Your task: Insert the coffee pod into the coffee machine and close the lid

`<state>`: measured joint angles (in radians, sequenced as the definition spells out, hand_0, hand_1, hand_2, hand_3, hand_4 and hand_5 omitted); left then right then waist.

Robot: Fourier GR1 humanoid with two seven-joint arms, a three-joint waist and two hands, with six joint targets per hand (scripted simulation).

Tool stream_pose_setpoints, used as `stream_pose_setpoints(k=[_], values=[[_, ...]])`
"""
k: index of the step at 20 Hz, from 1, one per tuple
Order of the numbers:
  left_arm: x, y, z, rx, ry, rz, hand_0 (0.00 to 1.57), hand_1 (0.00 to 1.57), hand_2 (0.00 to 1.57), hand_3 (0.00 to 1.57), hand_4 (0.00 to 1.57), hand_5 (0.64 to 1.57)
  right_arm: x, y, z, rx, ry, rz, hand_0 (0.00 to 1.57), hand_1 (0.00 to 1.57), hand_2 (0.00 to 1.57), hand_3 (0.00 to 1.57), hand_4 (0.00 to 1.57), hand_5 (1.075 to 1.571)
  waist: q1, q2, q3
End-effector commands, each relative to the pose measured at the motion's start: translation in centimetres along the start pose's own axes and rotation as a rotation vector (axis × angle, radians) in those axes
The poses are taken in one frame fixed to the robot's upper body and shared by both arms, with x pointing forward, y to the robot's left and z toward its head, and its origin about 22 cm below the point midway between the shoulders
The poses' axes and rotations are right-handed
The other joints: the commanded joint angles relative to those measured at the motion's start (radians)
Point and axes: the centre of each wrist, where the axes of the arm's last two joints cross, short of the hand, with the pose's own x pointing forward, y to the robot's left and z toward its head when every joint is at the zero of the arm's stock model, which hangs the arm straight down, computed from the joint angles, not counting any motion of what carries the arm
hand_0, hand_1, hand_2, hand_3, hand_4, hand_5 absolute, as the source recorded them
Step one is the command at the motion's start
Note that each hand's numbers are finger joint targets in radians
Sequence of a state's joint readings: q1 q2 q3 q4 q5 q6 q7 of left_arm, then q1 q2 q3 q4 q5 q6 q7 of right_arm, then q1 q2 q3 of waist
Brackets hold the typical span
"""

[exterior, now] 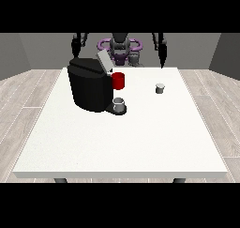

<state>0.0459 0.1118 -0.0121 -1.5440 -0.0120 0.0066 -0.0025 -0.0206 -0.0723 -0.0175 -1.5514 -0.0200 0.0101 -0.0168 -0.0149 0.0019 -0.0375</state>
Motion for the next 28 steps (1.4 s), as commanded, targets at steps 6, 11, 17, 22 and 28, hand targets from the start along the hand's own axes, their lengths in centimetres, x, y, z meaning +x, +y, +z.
stream_pose_setpoints(k=[6, 11, 17, 22, 28], values=[[0.9, 2.1, -0.6, -0.061, -0.233, 0.100, 0.00, 0.00, 0.00, 0.00, 0.27, 1.571, -1.4, -1.9, 0.9, -0.005, 0.086, 0.029, 0.00, 0.00, 0.00, 0.00, 0.13, 1.571, 0.019, -0.019, 0.0371], [1.4, 4.2, -0.5, -0.098, -0.213, -0.071, 0.00, 0.00, 0.00, 0.00, 0.32, 1.571, -1.9, -1.5, 1.0, -0.203, -0.051, -0.024, 0.00, 0.00, 0.00, 0.00, 0.18, 1.571, 0.001, -0.022, 0.0376], [2.6, 8.7, -3.3, -0.058, -0.133, -0.214, 0.00, 0.00, 0.00, 0.00, 0.00, 1.571, 0.5, 0.9, 0.2, -0.104, -0.081, -0.035, 0.00, 0.00, 0.00, 0.00, 0.16, 1.571, -0.061, 0.012, 0.0374], [3.4, 10.5, -5.6, -0.067, -0.054, -0.168, 0.00, 0.00, 0.00, 0.00, 0.00, 1.571, -1.1, 0.7, 1.1, -0.108, -0.103, -0.057, 0.00, 0.00, 0.00, 0.00, 0.19, 1.571, -0.099, 0.049, 0.0376], [2.7, 11.6, -7.9, -0.053, -0.038, -0.245, 0.00, 0.00, 0.00, 0.00, 0.00, 1.571, 2.1, 1.6, -2.3, -0.089, -0.180, -0.053, 0.00, 0.00, 0.00, 0.00, 0.28, 1.571, -0.104, 0.146, 0.0372]])
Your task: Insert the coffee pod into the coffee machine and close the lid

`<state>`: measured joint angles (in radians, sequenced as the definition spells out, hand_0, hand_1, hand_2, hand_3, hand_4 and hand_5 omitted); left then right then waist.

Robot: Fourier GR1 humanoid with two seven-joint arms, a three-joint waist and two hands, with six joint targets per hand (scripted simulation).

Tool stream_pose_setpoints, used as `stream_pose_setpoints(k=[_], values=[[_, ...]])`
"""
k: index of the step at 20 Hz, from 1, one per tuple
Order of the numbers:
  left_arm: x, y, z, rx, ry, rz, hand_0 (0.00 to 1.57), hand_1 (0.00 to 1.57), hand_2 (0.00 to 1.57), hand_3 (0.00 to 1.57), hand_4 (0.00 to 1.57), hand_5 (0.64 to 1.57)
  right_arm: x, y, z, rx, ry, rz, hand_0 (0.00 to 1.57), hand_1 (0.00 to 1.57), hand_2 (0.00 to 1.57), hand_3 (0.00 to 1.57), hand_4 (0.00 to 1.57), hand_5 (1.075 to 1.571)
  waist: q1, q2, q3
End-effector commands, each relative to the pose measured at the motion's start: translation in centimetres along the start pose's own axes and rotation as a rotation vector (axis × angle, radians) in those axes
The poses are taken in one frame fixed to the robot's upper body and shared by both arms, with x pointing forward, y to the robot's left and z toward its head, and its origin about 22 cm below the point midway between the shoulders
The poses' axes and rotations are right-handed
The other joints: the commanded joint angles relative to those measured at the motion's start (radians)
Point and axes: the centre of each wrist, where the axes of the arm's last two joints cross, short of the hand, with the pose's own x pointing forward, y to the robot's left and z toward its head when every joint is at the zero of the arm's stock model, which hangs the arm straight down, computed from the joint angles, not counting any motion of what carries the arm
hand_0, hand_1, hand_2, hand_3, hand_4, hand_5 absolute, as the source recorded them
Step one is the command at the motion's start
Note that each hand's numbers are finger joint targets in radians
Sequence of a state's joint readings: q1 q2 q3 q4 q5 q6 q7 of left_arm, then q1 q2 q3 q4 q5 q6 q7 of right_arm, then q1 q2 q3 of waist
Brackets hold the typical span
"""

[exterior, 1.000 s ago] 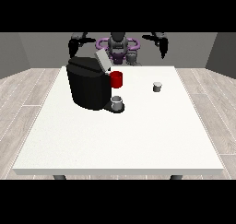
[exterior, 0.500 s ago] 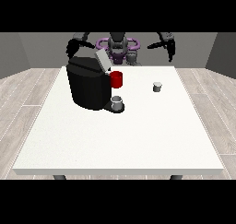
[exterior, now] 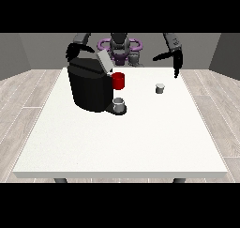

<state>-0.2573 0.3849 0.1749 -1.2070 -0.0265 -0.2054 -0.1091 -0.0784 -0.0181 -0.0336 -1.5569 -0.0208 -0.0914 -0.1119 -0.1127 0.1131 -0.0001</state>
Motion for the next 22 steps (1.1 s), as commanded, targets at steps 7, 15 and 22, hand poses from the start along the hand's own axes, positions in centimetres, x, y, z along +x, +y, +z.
stream_pose_setpoints(k=[7, 15, 22], values=[[-0.7, 2.0, -3.1, 0.016, 0.073, -0.071, 0.00, 0.00, 0.00, 0.00, 0.00, 1.571, 0.8, -0.4, -2.7, -0.006, -0.020, 0.007, 0.00, 0.00, 0.00, 0.00, 0.36, 1.571, -0.017, 0.089, 0.0000], [-2.3, -0.2, -4.1, -0.040, 0.096, -0.204, 0.00, 0.00, 0.37, 0.00, 0.00, 1.571, -0.3, 1.0, -2.6, 0.013, 0.035, 0.049, 0.00, 0.00, 0.00, 0.00, 0.43, 1.571, -0.018, 0.098, -0.0001], [-4.5, -0.7, -3.3, -0.047, 0.195, -0.294, 0.81, 0.81, 0.85, 0.50, 0.00, 1.571, -1.1, 1.5, -2.0, -0.022, 0.095, 0.084, 0.00, 0.00, 0.00, 0.00, 0.36, 1.571, -0.014, 0.050, -0.0002]])
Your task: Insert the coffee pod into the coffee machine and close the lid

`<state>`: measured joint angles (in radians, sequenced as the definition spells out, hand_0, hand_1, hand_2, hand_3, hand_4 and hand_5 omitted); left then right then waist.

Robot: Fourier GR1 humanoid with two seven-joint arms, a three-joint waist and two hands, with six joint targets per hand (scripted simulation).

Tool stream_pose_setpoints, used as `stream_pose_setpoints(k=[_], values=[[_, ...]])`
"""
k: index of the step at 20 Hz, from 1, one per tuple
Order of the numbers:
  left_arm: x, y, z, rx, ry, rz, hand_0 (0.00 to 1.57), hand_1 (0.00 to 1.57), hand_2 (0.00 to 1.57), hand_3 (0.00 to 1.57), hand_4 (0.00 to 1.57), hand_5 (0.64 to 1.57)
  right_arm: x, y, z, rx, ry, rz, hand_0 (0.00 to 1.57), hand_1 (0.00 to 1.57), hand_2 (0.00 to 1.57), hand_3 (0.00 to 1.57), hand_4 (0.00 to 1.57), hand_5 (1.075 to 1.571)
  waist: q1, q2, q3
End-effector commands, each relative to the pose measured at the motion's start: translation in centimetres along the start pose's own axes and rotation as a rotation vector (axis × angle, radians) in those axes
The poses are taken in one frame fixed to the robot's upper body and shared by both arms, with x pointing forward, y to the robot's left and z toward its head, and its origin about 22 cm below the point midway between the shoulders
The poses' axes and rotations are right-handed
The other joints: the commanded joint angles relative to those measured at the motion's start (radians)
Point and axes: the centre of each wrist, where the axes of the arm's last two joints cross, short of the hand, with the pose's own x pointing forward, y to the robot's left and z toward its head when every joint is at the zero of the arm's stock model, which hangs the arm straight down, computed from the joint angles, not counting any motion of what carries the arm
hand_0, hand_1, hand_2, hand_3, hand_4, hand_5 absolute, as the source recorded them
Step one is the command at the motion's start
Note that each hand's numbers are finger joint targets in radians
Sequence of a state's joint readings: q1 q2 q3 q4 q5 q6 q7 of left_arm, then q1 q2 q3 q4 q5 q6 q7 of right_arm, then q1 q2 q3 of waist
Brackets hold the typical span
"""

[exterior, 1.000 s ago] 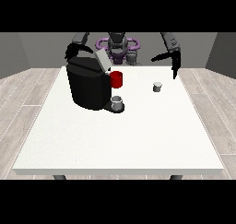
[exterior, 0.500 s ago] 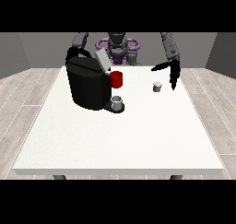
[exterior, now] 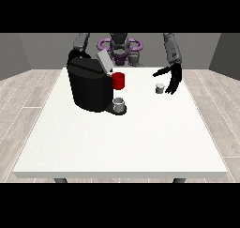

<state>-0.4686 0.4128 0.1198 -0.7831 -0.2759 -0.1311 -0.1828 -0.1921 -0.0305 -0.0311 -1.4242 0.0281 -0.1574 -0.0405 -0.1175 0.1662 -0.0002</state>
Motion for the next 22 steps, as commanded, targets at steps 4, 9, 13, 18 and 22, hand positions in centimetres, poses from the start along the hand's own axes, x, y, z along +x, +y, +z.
stream_pose_setpoints(k=[4, 9, 13, 18, 22], values=[[-1.9, 0.4, 0.4, -0.026, 0.060, -0.131, 0.63, 0.63, 0.76, 0.49, 0.00, 1.571, -0.3, -0.4, 0.4, 0.009, 0.053, -0.017, 0.00, 0.00, 0.00, 0.00, 0.39, 1.571, -0.024, -0.009, -0.0001], [-2.6, 0.4, 0.2, 0.004, 0.049, -0.236, 0.55, 0.55, 0.70, 0.45, 0.00, 1.571, 1.7, 1.8, 0.1, 0.038, -0.002, -0.012, 0.00, 0.00, 0.00, 0.00, 0.43, 1.571, -0.039, 0.018, -0.0005], [-1.3, -0.2, -0.8, 0.041, 0.011, -0.277, 0.70, 0.70, 0.83, 0.59, 0.00, 1.571, 0.4, 0.2, 0.0, 0.022, -0.001, -0.003, 0.00, 0.00, 0.00, 0.00, 0.53, 1.571, -0.040, 0.014, -0.0003], [-0.1, 0.1, -1.7, 0.126, -0.059, -0.299, 0.84, 0.84, 0.97, 0.74, 0.39, 1.571, 0.6, -1.0, -1.1, 0.004, -0.019, -0.028, 0.00, 0.00, 0.00, 0.00, 0.51, 1.571, -0.030, 0.049, -0.0001], [-0.4, 1.5, -1.7, 0.183, -0.102, -0.376, 0.97, 0.97, 1.09, 0.86, 0.32, 1.571, 1.3, 1.3, -0.5, 0.023, -0.076, -0.043, 0.00, 0.00, 0.00, 0.00, 0.51, 1.571, -0.056, 0.097, -0.0005]])
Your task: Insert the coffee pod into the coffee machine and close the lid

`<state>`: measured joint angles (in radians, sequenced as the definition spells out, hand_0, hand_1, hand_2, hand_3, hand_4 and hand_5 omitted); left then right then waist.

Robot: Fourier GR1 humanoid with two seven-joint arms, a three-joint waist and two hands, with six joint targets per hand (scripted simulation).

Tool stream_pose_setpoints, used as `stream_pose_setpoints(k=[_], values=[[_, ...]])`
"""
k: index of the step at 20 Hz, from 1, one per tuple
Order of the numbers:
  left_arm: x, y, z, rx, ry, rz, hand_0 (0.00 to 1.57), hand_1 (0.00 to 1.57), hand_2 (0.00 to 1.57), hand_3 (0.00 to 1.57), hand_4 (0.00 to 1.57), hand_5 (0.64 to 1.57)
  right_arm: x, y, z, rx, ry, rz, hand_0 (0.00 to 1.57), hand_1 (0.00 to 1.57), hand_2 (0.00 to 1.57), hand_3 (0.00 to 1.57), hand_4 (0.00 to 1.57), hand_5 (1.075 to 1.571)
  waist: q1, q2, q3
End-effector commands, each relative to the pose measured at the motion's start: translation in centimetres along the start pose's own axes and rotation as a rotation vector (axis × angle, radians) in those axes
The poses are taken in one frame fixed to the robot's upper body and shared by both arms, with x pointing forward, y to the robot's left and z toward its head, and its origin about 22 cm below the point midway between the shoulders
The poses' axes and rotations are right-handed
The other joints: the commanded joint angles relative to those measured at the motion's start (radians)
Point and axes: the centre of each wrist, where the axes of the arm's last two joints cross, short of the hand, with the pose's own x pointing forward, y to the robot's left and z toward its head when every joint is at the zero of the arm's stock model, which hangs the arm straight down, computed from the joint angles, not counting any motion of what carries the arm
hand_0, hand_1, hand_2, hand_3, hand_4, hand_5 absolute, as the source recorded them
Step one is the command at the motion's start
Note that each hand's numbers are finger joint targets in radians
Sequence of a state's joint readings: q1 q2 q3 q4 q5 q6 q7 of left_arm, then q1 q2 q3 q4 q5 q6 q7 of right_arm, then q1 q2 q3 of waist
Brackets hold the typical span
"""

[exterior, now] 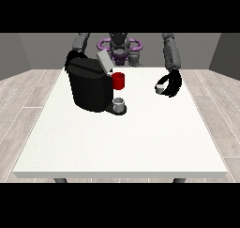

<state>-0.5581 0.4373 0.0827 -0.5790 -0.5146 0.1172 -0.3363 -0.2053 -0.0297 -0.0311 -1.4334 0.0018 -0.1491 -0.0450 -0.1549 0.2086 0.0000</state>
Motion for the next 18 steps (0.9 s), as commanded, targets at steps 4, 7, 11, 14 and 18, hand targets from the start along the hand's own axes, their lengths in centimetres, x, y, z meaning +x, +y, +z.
stream_pose_setpoints(k=[4, 7, 11, 14, 18], values=[[-0.1, -0.1, -0.4, 0.006, 0.012, -0.135, 0.97, 0.97, 1.05, 0.79, 0.32, 1.571, 1.2, 0.5, -0.7, 0.008, -0.008, -0.029, 0.00, 0.00, 0.00, 0.00, 0.49, 1.571, -0.027, 0.028, -0.0006], [0.8, 0.8, -1.0, -0.047, -0.024, -0.135, 1.17, 1.17, 1.29, 1.18, 0.41, 1.571, -1.6, -0.9, -0.2, -0.017, 0.034, -0.005, 0.00, 0.00, 0.00, 0.00, 0.41, 1.571, 0.026, -0.025, 0.0000], [1.7, 3.8, -2.3, -0.002, -0.115, -0.082, 1.42, 1.42, 1.46, 1.42, 0.56, 1.571, 0.6, 0.2, -0.7, 0.017, -0.009, -0.016, 0.00, 0.00, 0.00, 0.00, 0.45, 1.571, -0.019, 0.017, -0.0006], [5.1, 1.4, -3.4, -0.080, -0.192, -0.058, 1.45, 1.45, 1.45, 1.39, 0.62, 1.571, -3.3, -0.7, 0.7, -0.056, 0.080, -0.028, 0.00, 0.00, 0.00, 0.00, 0.44, 1.571, 0.010, -0.065, 0.0005], [8.0, -0.1, -4.0, -0.175, -0.204, -0.071, 1.32, 1.32, 1.38, 1.35, 0.58, 1.571, -4.6, -1.2, 0.7, -0.035, 0.174, -0.017, 0.00, 0.00, 0.00, 0.00, 0.49, 1.571, 0.057, -0.164, 0.0006]])
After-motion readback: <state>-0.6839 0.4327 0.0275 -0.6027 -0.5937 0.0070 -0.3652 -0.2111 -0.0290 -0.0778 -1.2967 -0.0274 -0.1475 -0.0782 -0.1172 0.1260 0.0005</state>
